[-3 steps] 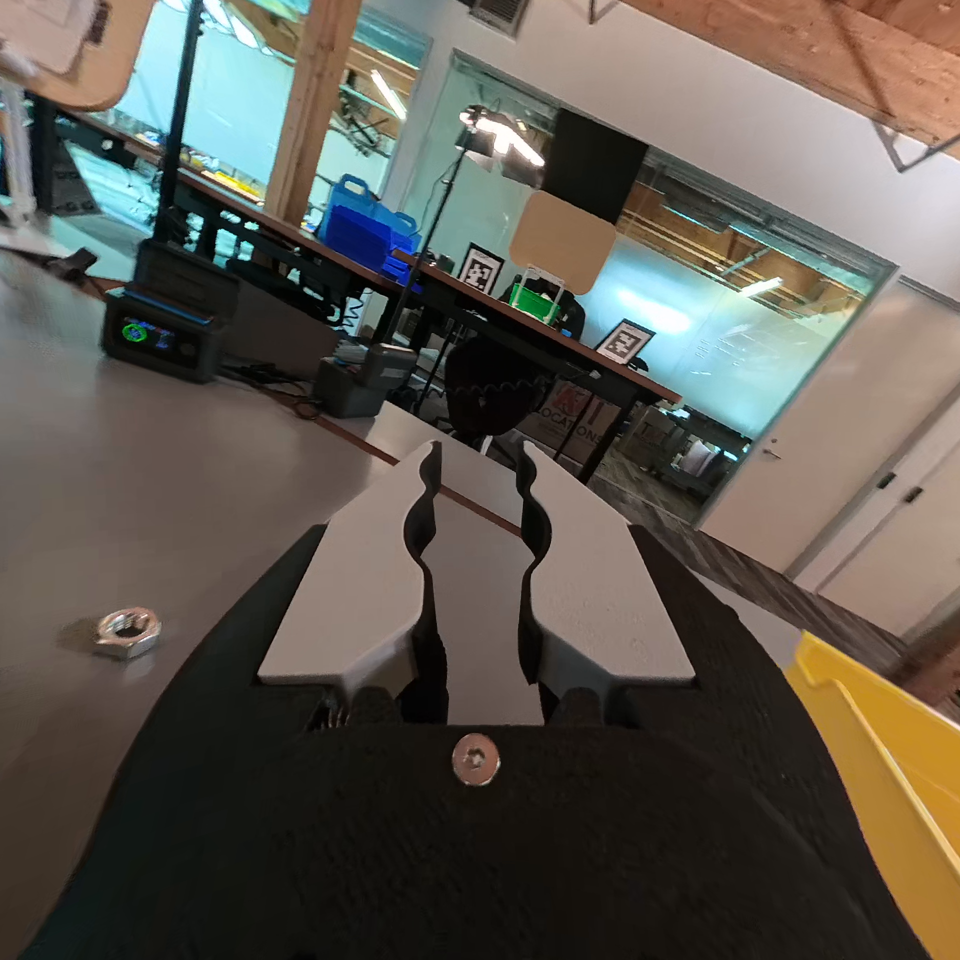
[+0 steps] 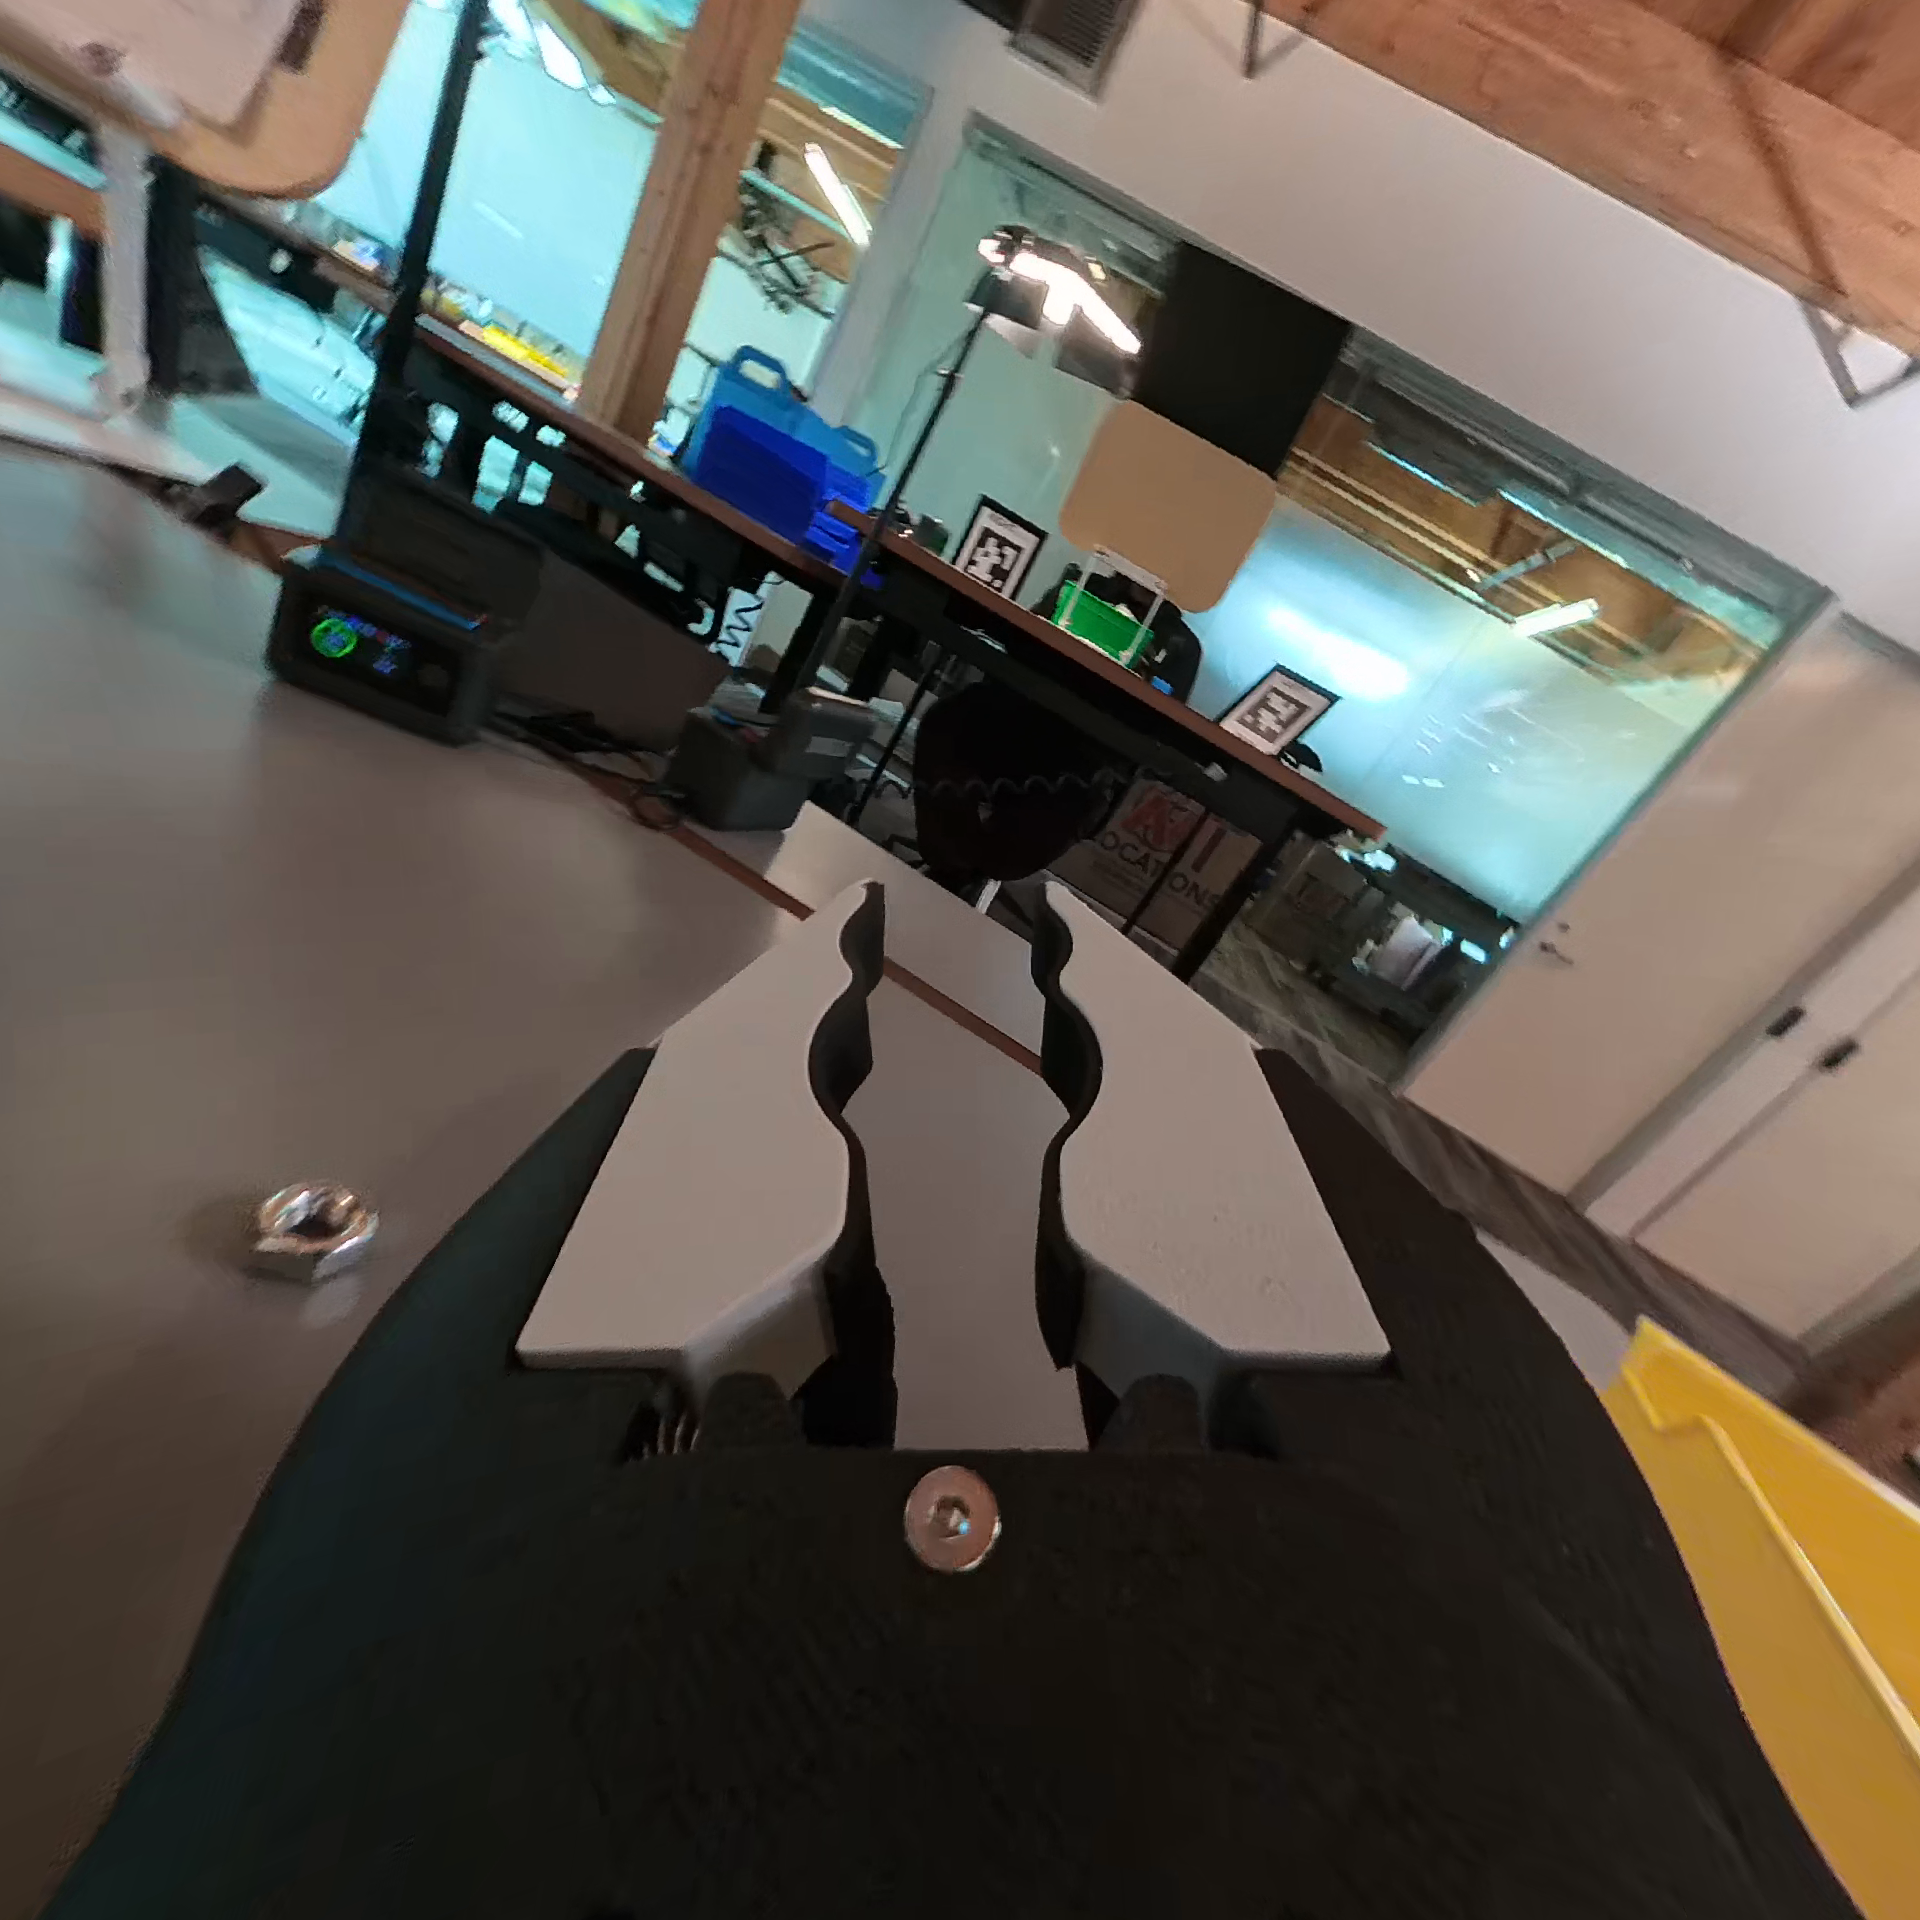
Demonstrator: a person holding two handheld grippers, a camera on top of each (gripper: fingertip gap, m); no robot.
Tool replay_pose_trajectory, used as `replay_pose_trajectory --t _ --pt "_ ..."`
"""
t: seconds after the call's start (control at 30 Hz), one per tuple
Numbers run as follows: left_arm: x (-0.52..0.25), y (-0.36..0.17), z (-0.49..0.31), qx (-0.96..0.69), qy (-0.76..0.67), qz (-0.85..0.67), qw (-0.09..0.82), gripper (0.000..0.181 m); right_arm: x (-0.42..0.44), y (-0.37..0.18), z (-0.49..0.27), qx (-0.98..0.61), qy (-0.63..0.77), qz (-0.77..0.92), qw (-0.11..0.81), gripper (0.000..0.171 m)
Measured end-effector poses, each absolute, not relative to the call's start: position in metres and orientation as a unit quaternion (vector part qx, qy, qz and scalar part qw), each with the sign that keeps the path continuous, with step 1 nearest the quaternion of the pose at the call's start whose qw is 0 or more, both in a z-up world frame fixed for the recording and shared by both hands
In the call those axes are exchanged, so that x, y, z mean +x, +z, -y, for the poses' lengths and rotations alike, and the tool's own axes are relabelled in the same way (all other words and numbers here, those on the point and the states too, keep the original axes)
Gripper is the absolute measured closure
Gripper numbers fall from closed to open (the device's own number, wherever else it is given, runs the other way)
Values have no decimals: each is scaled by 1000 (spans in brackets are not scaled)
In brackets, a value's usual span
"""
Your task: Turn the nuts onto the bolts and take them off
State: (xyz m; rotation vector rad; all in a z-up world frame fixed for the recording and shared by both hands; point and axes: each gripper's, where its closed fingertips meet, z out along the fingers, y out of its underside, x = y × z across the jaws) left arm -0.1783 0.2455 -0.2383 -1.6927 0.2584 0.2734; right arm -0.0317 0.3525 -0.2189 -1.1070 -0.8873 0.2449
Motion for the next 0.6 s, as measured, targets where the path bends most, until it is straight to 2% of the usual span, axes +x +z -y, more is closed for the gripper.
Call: replay_pose_trajectory --t 0.1,0.27,0.43,0.6 --pt "-181 -250 -246 -742 177 -150 629 130 -42 -223 -336 -481 106 447 747 146" --pt "-164 -241 -248 -712 157 -178 661 134 -77 -238 -271 -384 142 583 702 148" --pt "-187 -228 -241 -701 103 -95 700 136 -119 -269 -177 -291 216 768 528 151" --pt "-198 -219 -236 -694 78 -62 713 136 -129 -300 -178 -202 70 914 345 150"
